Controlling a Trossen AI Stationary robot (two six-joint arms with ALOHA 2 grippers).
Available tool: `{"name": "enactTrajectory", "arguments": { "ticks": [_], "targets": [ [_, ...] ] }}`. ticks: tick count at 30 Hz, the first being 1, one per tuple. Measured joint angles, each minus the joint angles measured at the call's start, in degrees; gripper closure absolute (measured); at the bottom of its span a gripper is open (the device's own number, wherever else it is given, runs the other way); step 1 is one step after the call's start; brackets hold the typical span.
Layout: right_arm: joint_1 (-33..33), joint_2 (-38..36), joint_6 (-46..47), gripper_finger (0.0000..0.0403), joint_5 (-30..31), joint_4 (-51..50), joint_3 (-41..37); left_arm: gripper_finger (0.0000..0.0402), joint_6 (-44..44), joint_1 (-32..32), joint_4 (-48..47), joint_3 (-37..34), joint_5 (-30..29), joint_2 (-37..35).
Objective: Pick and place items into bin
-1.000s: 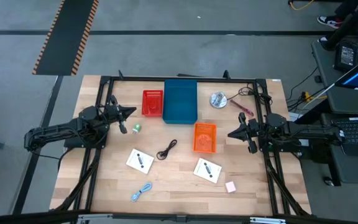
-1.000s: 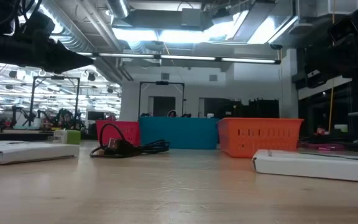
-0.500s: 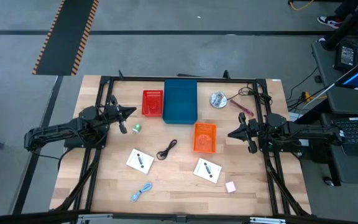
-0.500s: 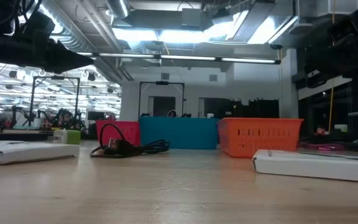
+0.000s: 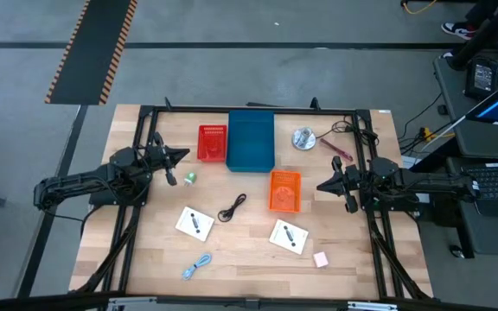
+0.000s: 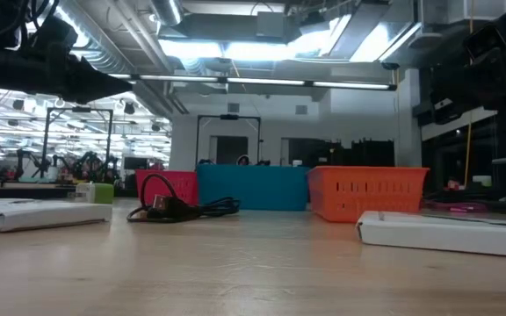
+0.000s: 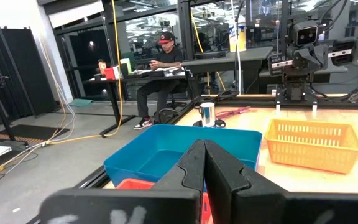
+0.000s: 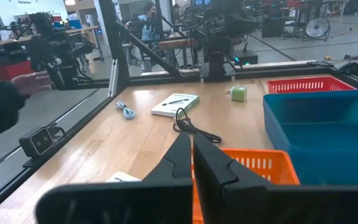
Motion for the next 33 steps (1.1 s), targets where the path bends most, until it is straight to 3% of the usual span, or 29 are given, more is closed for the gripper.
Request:
{"name": "enactTrajectory", "arguments": {
  "ticks": [25,29,33],
  "targets": [
    [0.0,0.02,-1.76,0.0402,0.01,0.11,-0.01,0.0398,-0.61,-0.01,-0.07,-0.01,0.18,0.0],
    [-0.02,-0.01,-1.74,0.0402,1.25,0.5,0.01,0.0398,-4.37,-0.02,-0.17,0.0,0.39,0.0],
    [-0.02,-0.01,-1.46,0.0402,3.21,0.61,0.0,0.0398,-9.16,-0.02,-2.53,-0.01,7.58,0.02]
  ]
}}
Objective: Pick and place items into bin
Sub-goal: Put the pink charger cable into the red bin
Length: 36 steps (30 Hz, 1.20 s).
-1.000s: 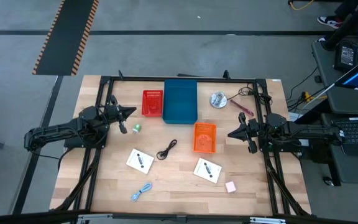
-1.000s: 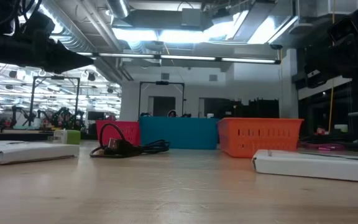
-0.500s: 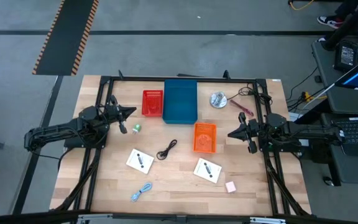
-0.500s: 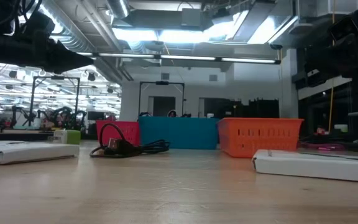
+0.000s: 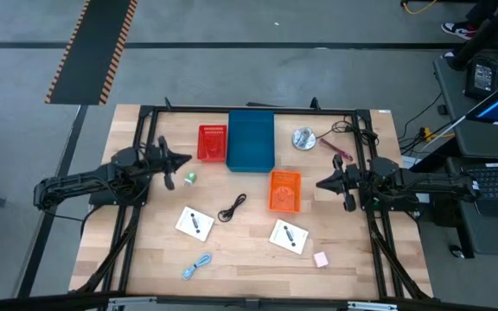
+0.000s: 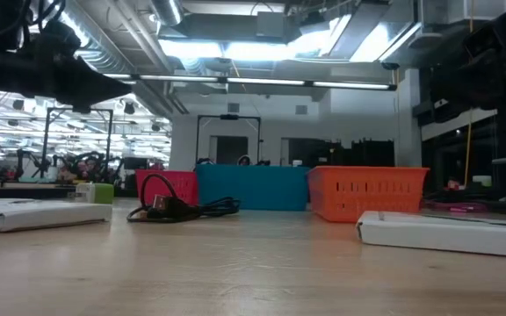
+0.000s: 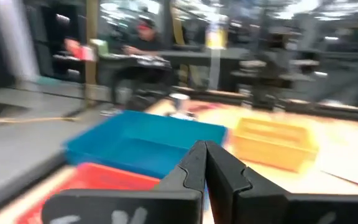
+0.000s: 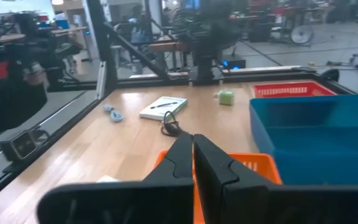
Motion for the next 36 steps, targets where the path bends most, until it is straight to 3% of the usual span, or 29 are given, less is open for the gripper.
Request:
{"name": "enactTrajectory", "arguments": {
  "ticks": [5,15,21,36],
  "targets": [
    [0.0,0.04,4.65,0.0403,2.17,1.1,0.01,0.0398,-3.14,-0.04,-0.6,0.01,4.79,0.0],
    [0.0,4.16,2.86,0.0403,8.89,1.05,5.6,0.0398,-0.7,-0.06,-0.89,3.02,5.14,2.06],
    [0.0,10.44,2.54,0.0403,15.48,0.77,8.94,0.0398,0.25,-0.04,-0.95,6.63,2.0,9.12],
    [-0.02,20.5,2.65,0.0395,16.56,0.92,14.98,0.0398,2.21,-0.04,-2.2,16.13,-0.36,29.0]
  ]
}}
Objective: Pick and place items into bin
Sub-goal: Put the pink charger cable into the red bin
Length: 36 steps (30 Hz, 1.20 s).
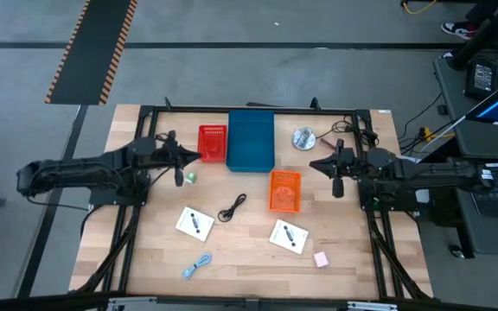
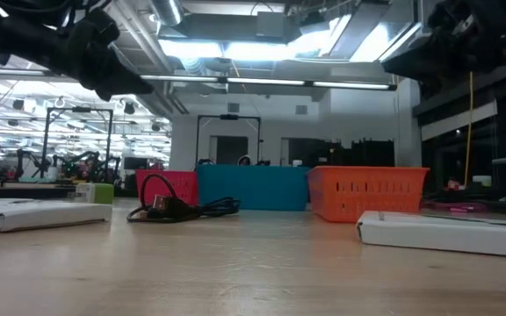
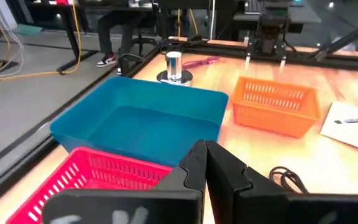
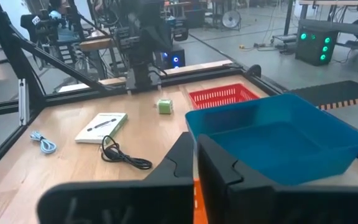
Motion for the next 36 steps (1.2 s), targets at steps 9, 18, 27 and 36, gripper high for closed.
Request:
{"name": "enactTrajectory", "arguments": {
  "ticks": [9,18,27,36],
  "targets": [
    [0.0,2.61,0.26,0.0339,-0.04,-0.07,0.0,0.0398,6.12,0.0,0.08,1.4,-1.67,0.49],
    [-0.02,3.56,0.77,0.0283,4.94,-8.81,4.9,0.0398,6.59,0.0,0.07,1.4,-3.61,0.24],
    [-0.04,11.65,6.21,0.0281,15.61,-28.72,18.35,0.0398,6.56,0.0,0.07,1.4,-3.63,0.24],
    [-0.1,20.5,18.15,0.028,20.99,-49.01,29.72,0.0398,6.56,0.0,0.05,1.4,-3.63,0.24]
  ]
}}
